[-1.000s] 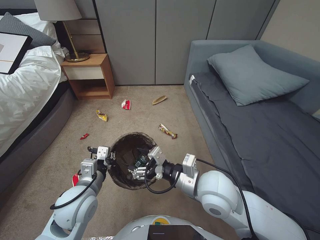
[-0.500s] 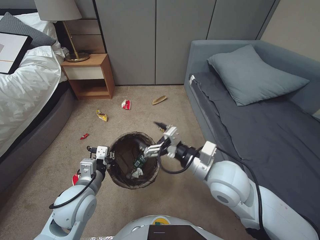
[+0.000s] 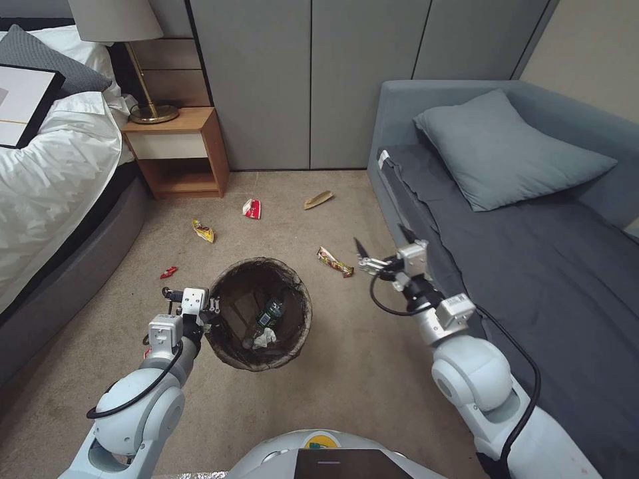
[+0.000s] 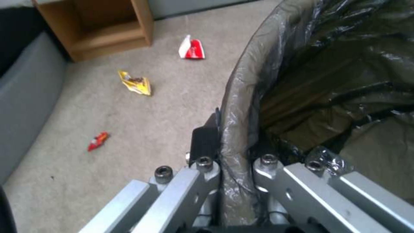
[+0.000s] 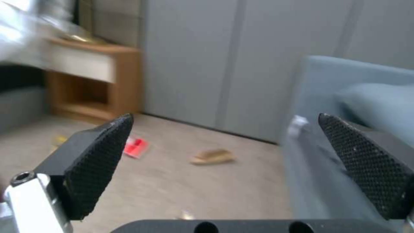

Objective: Pick up the trash bin, then pick up the garbage from the floor and place it into the trash bin.

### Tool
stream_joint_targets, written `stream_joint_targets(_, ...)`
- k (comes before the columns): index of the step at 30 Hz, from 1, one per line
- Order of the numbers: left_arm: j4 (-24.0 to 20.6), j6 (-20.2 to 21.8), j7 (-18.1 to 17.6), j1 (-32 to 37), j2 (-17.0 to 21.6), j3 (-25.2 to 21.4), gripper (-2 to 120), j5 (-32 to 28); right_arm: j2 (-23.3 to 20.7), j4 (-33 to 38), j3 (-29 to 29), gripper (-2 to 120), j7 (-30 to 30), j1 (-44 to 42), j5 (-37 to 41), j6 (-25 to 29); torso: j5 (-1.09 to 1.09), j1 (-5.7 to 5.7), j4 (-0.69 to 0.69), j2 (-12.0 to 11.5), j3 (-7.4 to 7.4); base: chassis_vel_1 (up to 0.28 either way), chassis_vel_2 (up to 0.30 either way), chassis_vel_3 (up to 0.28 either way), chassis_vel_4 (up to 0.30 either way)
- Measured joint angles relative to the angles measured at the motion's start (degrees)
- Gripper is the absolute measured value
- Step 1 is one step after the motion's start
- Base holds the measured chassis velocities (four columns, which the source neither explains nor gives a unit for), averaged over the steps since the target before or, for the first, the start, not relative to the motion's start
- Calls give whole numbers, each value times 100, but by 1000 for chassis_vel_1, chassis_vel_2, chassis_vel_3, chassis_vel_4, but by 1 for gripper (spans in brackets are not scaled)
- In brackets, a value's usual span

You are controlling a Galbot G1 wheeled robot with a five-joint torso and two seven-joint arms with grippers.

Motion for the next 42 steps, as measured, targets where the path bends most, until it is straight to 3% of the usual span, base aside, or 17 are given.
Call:
stream_joint_targets(3,8,-43,13,31,-10,-43,2,30,281,-13,258,100,78,-362,-207,181,-1,0,1,0,0,0,0,0,0)
stream_joint_targets(6,-1,-94,5,100,-46,-87,2,43,926,26,650,100,47,-1097,-338,563,-1,0,-1,0,0,0,0,0,0)
stream_joint_targets(10,-14,-112,-9,112,-48,-92,2,66,1140,39,732,100,31,-1392,-368,779,-1,0,-1,0,0,0,0,0,0)
stream_joint_targets(13,-65,-121,-24,132,-38,-106,2,116,1368,-17,949,100,-84,-1774,-453,1298,-1,0,-1,0,0,0,0,0,0)
stream_joint_targets(32,-102,-113,-61,183,-134,-125,2,184,1308,-190,1112,100,-164,-1870,-275,1543,0,-1,0,0,-1,-6,4,3,-5)
stream_joint_targets(42,-81,-103,-58,161,-144,-105,2,193,1294,-197,1122,100,-155,-1883,-256,1531,0,1,2,0,2,-124,148,152,-131)
